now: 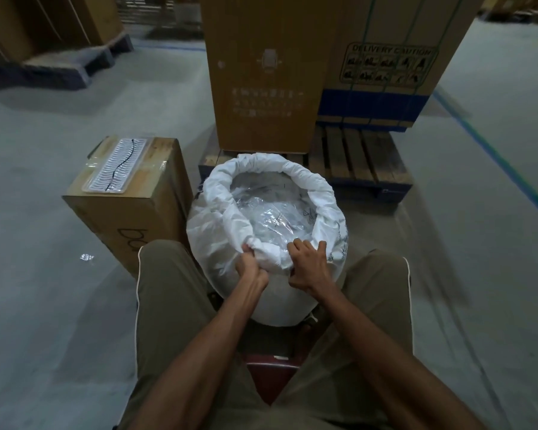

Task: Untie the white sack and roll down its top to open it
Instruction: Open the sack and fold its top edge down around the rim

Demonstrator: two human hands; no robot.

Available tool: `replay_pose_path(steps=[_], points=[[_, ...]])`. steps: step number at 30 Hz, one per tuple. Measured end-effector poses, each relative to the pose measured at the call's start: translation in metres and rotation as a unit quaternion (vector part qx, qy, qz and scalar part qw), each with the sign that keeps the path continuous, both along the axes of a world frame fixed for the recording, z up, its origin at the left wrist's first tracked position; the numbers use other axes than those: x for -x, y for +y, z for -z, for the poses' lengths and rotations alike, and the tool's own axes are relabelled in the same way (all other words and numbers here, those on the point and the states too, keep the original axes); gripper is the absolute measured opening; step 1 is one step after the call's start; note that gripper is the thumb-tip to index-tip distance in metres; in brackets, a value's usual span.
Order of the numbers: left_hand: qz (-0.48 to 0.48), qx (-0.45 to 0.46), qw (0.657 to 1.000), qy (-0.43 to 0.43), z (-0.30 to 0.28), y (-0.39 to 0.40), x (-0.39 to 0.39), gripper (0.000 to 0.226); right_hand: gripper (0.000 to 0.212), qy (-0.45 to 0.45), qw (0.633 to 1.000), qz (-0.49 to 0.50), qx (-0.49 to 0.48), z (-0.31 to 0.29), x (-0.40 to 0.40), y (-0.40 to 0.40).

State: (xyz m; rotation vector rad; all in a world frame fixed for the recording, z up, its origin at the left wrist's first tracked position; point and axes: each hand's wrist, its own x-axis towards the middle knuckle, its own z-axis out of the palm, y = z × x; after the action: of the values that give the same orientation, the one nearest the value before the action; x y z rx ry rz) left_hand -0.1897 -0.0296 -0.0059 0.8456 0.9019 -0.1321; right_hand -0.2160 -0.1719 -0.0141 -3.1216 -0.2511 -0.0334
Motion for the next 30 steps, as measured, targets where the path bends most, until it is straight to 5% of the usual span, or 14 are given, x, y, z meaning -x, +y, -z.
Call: replay_pose_path(steps=[5, 8, 14, 18, 20, 24, 27, 30], points=[[-0.059, 0.159, 0.985, -0.04, -0.011, 0.01, -0.001, 0.044, 0.08, 0.128, 0.973, -0.053, -0.186, -0.015, -0.015, -0.004], [-0.039, 0.172, 0.982, -0.067, 0.0, 0.016, -0.004, 0.041, 0.067, 0.135, 0.966, -0.075, -0.205, -0.023, -0.023, 0.01], [0.15, -0.025, 0.987, -0.046, 0.007, 0.041, -0.021, 0.028, 0.034, 0.07, 0.974, -0.007, -0.217, -0.02, -0.022, 0.029], [0.184, -0.285, 0.94, -0.037, -0.004, 0.064, -0.026, 0.036, 0.03, 0.033, 0.982, 0.013, -0.184, -0.007, -0.018, 0.049], [0.194, -0.311, 0.929, -0.054, -0.009, 0.065, -0.027, 0.041, 0.032, 0.014, 0.986, 0.008, -0.168, -0.001, -0.017, 0.056], [0.168, -0.286, 0.943, -0.012, -0.002, 0.062, -0.039, 0.032, 0.033, 0.007, 0.995, -0.016, -0.102, 0.006, -0.014, 0.064], [0.09, -0.146, 0.985, 0.033, 0.013, 0.068, -0.053, 0.022, 0.038, 0.009, 0.995, -0.023, -0.101, 0.008, -0.02, 0.058], [0.04, -0.079, 0.995, 0.041, 0.021, 0.075, -0.058, 0.033, 0.095, 0.124, 0.968, -0.001, -0.216, 0.003, -0.033, 0.052]])
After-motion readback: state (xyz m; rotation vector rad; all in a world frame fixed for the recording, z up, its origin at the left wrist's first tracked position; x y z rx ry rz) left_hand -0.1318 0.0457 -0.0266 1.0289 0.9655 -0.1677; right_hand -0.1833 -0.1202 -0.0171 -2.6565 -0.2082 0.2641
